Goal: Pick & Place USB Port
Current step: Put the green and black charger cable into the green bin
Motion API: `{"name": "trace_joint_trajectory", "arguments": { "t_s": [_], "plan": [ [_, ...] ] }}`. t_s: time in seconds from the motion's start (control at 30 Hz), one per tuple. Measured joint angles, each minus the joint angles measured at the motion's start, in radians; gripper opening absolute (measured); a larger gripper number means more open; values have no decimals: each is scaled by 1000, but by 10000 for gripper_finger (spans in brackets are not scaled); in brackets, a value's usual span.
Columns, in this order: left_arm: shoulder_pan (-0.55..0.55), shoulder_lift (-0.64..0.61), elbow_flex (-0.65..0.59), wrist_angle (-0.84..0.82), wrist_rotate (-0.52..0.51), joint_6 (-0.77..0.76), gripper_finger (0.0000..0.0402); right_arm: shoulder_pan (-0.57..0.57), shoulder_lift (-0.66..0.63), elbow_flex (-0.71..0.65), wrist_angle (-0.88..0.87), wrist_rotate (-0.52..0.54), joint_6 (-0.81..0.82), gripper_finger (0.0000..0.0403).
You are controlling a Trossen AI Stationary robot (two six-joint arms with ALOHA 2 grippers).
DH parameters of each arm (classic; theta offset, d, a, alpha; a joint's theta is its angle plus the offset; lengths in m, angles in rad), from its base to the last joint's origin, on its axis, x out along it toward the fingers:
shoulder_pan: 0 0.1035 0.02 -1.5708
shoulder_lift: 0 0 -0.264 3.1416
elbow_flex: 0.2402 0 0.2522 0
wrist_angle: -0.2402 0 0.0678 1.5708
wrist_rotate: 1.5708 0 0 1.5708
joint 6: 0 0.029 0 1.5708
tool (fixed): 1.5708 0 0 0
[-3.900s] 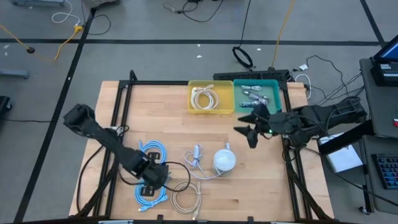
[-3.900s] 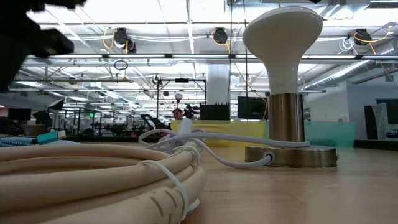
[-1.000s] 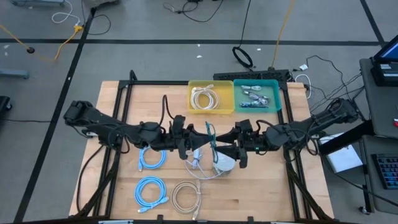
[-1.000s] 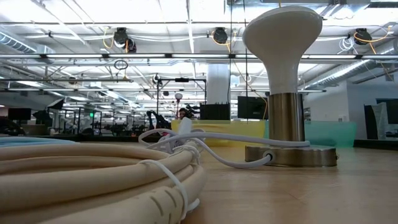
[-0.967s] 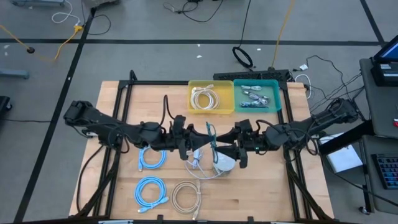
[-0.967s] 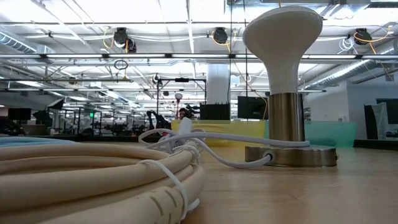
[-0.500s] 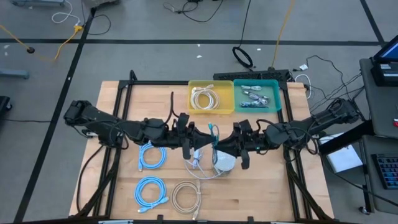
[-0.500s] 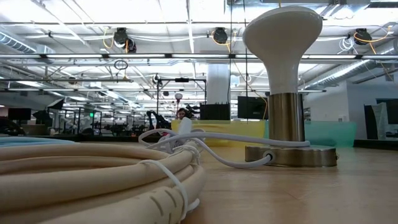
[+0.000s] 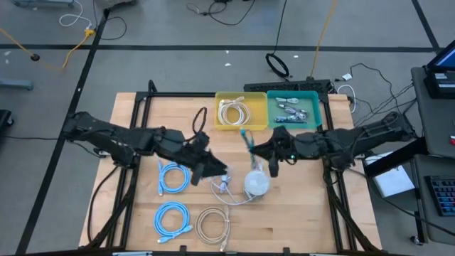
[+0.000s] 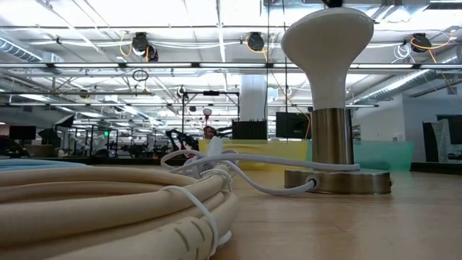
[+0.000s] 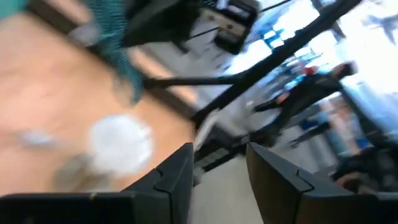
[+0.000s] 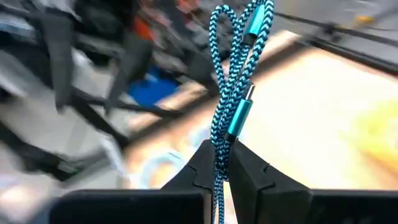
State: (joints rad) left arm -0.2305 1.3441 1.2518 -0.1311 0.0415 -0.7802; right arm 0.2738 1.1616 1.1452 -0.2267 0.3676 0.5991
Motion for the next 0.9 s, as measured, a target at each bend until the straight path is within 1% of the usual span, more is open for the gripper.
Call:
{"name": "trace_joint_trajectory", "arguments": {
  "t_s": [0.07, 0.13, 0.27, 0.33, 0.4, 0.5, 0.57, 0.63, 0.67, 0.77, 0.83, 0.9],
  "plan": [
    [12, -30, 0, -104, -3, 9, 150, -33, -29, 0, -143, 26, -13, 14],
    [21, -68, 0, -251, -9, 20, 147, -79, -50, 0, -316, 63, -29, 14],
    [50, -115, 0, -436, -8, 60, 141, -214, -59, 0, -672, 140, -39, 14],
    [65, -134, -1, -493, -13, 88, 137, -286, -56, 0, -776, 179, -67, 14],
    [80, -152, -1, -530, -12, 119, 135, -355, -46, 0, -849, 229, -133, 14],
    [96, -169, -1, -578, -10, 150, 135, -456, -23, 0, -866, 309, -276, 13],
    [107, -176, -1, -598, -5, 153, 136, -525, 0, 0, -850, 328, -402, 13],
    [109, -181, -1, -606, 9, 166, 136, -588, 29, -11, -799, 334, -550, 13],
    [105, -182, -1, -622, 10, 171, 135, -618, 46, -20, -776, 332, -620, 13],
    [90, -183, -1, -651, 8, 171, 136, -700, 102, -55, -726, 265, -806, 13],
    [75, -183, -1, -661, -2, 162, 136, -737, 151, -79, -710, 229, -892, 13],
    [55, -183, -1, -659, -17, 144, 136, -761, 196, -110, -702, 223, -966, 13]
  ]
}}
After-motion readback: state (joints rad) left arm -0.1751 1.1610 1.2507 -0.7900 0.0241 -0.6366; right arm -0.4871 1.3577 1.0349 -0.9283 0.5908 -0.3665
